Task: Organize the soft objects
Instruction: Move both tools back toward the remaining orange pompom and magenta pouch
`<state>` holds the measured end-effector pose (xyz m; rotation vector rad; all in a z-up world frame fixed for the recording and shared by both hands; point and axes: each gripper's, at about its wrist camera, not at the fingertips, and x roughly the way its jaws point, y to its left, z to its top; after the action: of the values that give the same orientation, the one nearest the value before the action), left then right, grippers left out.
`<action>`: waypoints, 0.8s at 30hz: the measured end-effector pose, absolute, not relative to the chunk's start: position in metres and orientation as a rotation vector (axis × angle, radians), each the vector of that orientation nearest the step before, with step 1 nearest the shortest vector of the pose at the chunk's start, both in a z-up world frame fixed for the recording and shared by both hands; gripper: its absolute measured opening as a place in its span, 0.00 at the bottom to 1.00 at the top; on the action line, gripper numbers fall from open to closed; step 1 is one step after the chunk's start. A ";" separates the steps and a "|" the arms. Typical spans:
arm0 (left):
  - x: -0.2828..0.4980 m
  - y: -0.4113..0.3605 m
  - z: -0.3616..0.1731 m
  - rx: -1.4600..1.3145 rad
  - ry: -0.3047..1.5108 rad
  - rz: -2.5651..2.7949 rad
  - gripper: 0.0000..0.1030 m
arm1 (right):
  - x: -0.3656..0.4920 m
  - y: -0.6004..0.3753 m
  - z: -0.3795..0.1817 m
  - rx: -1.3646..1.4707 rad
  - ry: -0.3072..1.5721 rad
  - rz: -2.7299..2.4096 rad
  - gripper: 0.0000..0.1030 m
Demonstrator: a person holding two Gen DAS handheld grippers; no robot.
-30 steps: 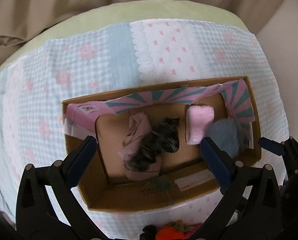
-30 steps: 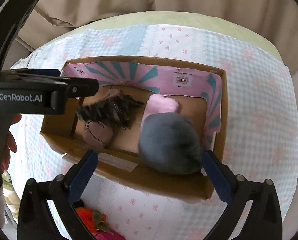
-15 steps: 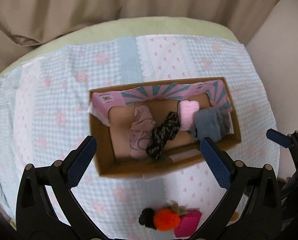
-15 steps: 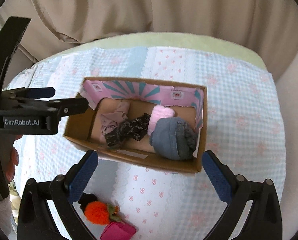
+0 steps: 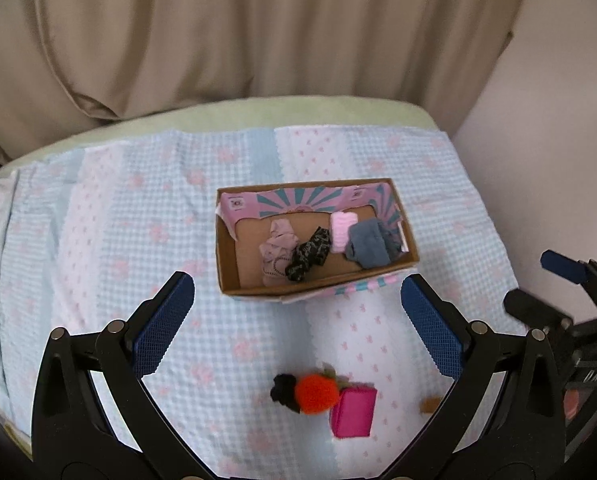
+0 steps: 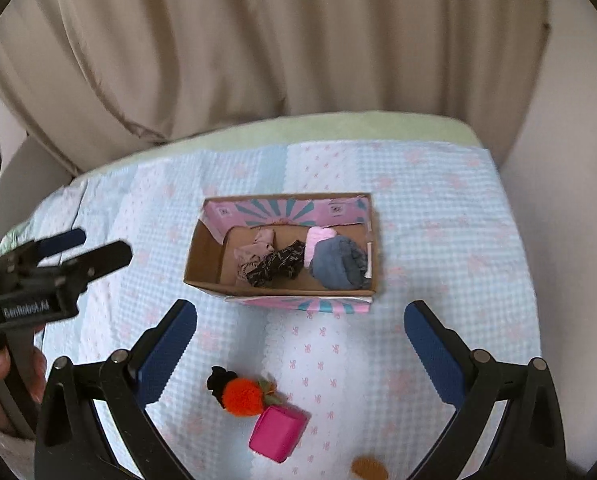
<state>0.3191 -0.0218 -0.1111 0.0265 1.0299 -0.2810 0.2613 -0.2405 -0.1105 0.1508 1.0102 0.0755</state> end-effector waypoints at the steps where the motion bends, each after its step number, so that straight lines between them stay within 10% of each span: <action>1: 0.312 -0.019 -0.108 0.026 1.021 -0.281 1.00 | 0.251 -0.241 -0.104 0.153 0.995 0.064 1.00; 24: 0.106 0.012 -0.087 -0.096 0.886 -0.187 1.00 | 0.083 -0.259 -0.088 0.177 0.884 0.000 1.00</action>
<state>0.1059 0.0119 -0.0870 -0.0963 0.8856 -0.1870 0.0831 -0.2590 -0.0883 0.1770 0.8837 0.0001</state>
